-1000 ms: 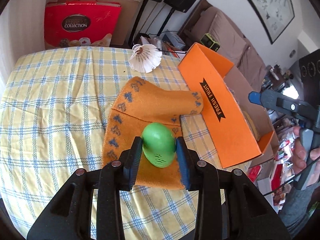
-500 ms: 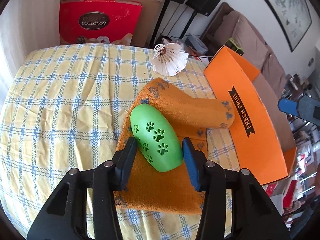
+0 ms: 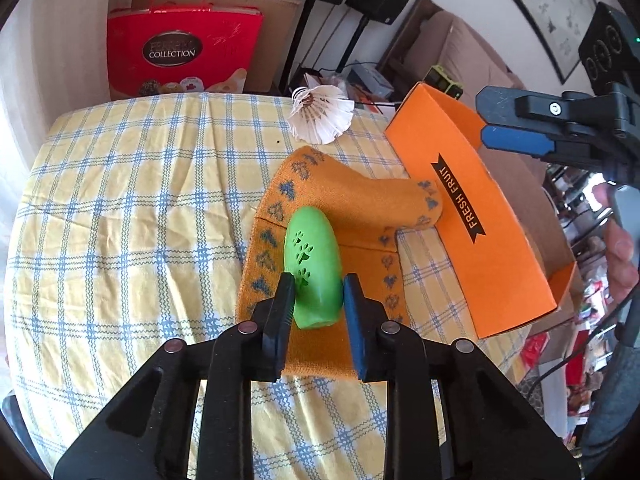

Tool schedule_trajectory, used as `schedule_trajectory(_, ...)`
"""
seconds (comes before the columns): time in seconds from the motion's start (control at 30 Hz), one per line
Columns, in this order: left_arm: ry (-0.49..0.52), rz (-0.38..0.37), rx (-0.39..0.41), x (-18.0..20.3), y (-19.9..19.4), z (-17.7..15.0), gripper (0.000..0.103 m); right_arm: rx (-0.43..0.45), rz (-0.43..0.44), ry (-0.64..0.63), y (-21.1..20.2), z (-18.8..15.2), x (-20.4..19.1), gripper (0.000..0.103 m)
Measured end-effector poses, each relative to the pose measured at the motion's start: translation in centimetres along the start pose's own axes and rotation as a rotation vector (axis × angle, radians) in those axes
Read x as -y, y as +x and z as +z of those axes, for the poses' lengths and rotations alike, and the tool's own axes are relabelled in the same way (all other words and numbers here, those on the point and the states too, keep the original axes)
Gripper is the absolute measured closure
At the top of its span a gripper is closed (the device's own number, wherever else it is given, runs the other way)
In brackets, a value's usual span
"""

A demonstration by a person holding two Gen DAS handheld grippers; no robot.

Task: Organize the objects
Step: 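Hold the green egg in the left gripper while the right gripper grasps the white shuttlecock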

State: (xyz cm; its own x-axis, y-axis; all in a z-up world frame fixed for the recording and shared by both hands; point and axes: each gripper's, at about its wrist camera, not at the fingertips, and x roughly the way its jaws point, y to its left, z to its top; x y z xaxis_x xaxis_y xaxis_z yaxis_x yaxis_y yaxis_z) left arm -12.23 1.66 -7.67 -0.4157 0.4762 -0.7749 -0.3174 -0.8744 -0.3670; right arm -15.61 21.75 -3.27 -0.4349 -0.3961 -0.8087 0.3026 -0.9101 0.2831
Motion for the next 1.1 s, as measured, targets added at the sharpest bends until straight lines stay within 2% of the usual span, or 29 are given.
schedule_trajectory(0.1,-0.012,0.000,0.007,-0.4,-0.5,0.1,0.082,-0.010,-0.011,0.001,0.6,0.2,0.0,0.030)
schedule_trajectory(0.17,0.000,0.034,-0.006,-0.4,-0.3,0.2,0.082,-0.015,-0.013,0.007,0.9,0.5,0.1,0.030)
schedule_trajectory(0.2,0.001,0.051,-0.007,-0.4,-0.2,0.2,0.079,-0.015,-0.015,0.008,1.0,0.6,0.0,0.030)
schedule_trajectory(0.27,-0.001,0.090,-0.003,-0.4,-0.2,0.3,0.063,-0.017,-0.012,0.008,1.2,0.6,0.0,0.030)
schedule_trajectory(0.3,0.003,0.108,-0.002,-0.3,-0.1,0.3,0.052,-0.019,-0.011,0.009,1.3,0.6,-0.1,0.030)
schedule_trajectory(0.33,0.010,0.114,0.004,-0.1,0.1,0.4,0.049,-0.021,-0.011,0.008,1.4,0.5,-0.1,0.030)
schedule_trajectory(0.67,0.051,0.159,-0.052,2.2,3.6,1.2,0.049,-0.023,-0.024,0.021,1.7,0.9,0.2,0.030)
schedule_trajectory(0.8,0.062,0.179,-0.048,2.6,4.2,1.2,0.053,-0.020,-0.026,0.022,1.5,1.1,0.3,0.030)
schedule_trajectory(1.1,0.046,0.103,0.025,1.7,1.2,0.7,0.055,-0.022,-0.031,0.040,2.1,2.0,0.8,0.030)
